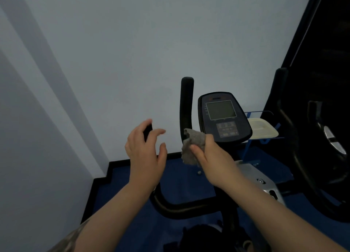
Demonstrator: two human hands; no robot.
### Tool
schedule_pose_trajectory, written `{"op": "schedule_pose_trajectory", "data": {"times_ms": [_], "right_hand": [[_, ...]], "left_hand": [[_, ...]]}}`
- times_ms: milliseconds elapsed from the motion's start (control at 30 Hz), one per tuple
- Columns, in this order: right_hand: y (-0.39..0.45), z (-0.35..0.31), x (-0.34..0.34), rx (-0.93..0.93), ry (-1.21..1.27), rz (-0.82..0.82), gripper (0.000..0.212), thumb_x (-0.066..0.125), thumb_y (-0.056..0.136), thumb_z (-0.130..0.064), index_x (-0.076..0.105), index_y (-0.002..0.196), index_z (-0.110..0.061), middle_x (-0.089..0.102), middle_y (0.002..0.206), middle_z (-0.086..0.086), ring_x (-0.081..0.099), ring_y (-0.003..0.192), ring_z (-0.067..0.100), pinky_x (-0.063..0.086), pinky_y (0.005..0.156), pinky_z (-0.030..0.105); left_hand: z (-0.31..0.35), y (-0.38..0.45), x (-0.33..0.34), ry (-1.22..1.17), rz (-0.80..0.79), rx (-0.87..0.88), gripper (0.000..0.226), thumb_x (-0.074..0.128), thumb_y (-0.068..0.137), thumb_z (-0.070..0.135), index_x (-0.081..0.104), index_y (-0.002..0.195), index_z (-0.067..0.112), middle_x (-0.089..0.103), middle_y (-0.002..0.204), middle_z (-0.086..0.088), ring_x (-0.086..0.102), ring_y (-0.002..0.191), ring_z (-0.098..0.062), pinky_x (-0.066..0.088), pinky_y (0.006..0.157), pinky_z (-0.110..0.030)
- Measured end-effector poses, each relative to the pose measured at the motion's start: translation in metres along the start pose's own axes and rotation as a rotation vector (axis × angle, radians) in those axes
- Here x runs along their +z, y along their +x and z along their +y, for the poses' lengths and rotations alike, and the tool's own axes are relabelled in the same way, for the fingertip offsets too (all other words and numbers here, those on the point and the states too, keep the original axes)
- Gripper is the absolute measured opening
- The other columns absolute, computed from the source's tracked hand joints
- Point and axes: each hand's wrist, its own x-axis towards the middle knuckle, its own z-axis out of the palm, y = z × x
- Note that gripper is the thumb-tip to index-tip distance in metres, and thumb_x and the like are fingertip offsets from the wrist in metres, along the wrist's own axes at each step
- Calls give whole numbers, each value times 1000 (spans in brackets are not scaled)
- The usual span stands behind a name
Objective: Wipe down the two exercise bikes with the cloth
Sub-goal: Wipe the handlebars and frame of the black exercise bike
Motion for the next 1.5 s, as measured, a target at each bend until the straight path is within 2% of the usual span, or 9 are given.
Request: {"op": "schedule_pose_trajectory", "data": {"times_ms": [200,333,467,733,833,1067,1200,1367,1500], "right_hand": [[5,-15,7,12,-34,101,32,36,98,-54,41,110,-24,60,98,-5,59,85,13,48,68,34],[-5,-4,4,-50,-128,94,23,38,98,-52,36,104,-30,55,95,-9,55,83,10,45,64,32],[20,-20,5,17,-4,61,40,36,98,-55,42,115,-20,61,103,-2,60,90,18,50,73,37],[10,-2,0,-33,-30,3,33,38,95,-59,38,109,-30,57,93,-12,56,79,8,44,61,30],[27,-21,3,-11,41,33,50,38,95,-60,36,129,-23,58,110,-2,60,96,19,51,79,39],[4,0,-1,-44,-11,2,40,40,95,-59,36,124,-32,60,109,-8,57,85,9,45,66,30],[32,-26,2,-18,58,28,49,42,96,-56,39,130,-21,59,118,1,60,100,20,50,82,37],[3,-7,-7,-57,-108,-5,35,35,95,-60,38,110,-29,59,92,-10,57,75,8,50,64,34],[31,-18,-13,-65,-20,71,41,42,96,-56,41,116,-20,61,109,1,61,92,21,52,75,41]], "left_hand": [[2,-1,-1,-68,-87,-234,74,54,96,9,12,155,22,22,157,3,31,134,-9,21,109,-33],[1,-5,-1,-244,-183,-400,72,43,103,25,-6,154,36,25,140,21,28,88,20,34,86,-24],[-2,-2,2,-239,-204,-440,66,40,103,30,-1,154,37,26,157,11,41,102,7,38,82,-24],[-5,-3,4,-240,-196,-474,54,42,102,31,15,148,39,57,118,6,57,78,-2,45,61,-28],[-5,-3,4,-237,-198,-472,54,41,101,31,15,148,39,58,119,3,59,80,-9,52,69,-36],[-8,-3,7,-260,-191,-476,55,43,102,32,15,149,36,54,124,9,53,86,4,45,70,-30],[-8,-5,7,-242,-188,-482,53,42,102,33,16,148,38,55,119,10,54,82,4,45,64,-28],[-6,-5,7,-238,-185,-481,55,42,102,32,15,149,37,49,122,15,49,82,12,40,63,-23],[-6,-4,7,-232,-189,-479,54,42,101,31,16,148,36,52,121,13,50,82,9,40,63,-24]]}}
